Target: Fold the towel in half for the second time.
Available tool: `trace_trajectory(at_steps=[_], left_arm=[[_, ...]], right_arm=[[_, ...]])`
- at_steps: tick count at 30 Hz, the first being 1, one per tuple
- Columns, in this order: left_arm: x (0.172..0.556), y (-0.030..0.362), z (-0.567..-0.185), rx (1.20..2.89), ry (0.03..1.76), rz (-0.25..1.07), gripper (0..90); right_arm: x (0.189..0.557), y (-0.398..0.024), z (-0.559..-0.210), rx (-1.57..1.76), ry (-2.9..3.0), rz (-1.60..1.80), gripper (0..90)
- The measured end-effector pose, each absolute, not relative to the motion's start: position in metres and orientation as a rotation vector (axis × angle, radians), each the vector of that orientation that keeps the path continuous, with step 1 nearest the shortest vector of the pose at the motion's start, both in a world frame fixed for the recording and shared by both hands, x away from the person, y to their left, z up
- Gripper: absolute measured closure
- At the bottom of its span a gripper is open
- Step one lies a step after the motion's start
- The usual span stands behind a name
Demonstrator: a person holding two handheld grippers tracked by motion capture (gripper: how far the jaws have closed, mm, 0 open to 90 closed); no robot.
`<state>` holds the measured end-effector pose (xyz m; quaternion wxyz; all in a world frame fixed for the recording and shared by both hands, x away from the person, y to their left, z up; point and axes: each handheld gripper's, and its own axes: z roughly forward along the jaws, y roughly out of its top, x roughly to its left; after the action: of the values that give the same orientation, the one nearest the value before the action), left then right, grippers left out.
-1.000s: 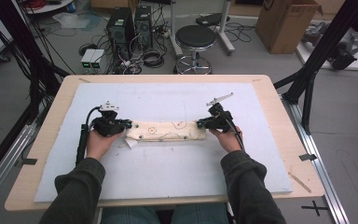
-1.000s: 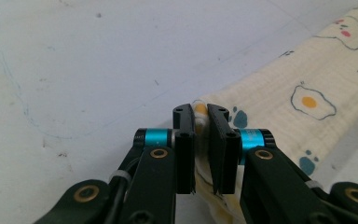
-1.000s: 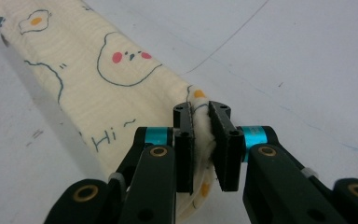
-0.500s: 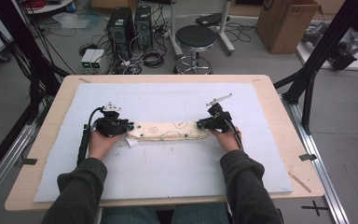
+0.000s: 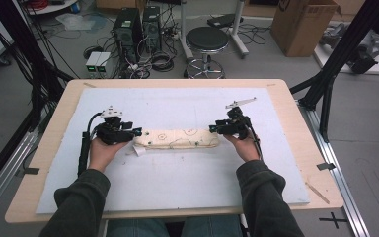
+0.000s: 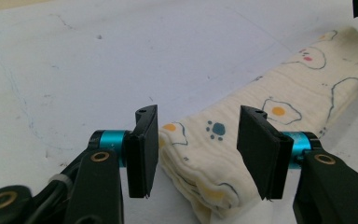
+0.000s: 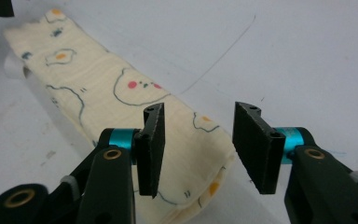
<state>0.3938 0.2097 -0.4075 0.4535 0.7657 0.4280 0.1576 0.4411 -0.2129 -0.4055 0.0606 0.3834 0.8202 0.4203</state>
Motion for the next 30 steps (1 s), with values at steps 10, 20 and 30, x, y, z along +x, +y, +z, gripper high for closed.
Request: trace_trajectory(at_steps=[10,20,30], left_arm=[[0.383,0.208,-0.397,1.879,1.008,0.391,42.6],[0.380,0.208,-0.394,1.884,1.001,0.387,39.1],[0.377,0.207,-0.393,1.894,0.988,0.390,37.4]], right_arm=[[0.431,-0.220,-0.395,1.144,2.440,1.360,39.9],[0.427,-0.224,-0.393,1.155,2.410,1.395,29.8],[0.423,-0.225,-0.393,1.147,2.400,1.391,24.3]])
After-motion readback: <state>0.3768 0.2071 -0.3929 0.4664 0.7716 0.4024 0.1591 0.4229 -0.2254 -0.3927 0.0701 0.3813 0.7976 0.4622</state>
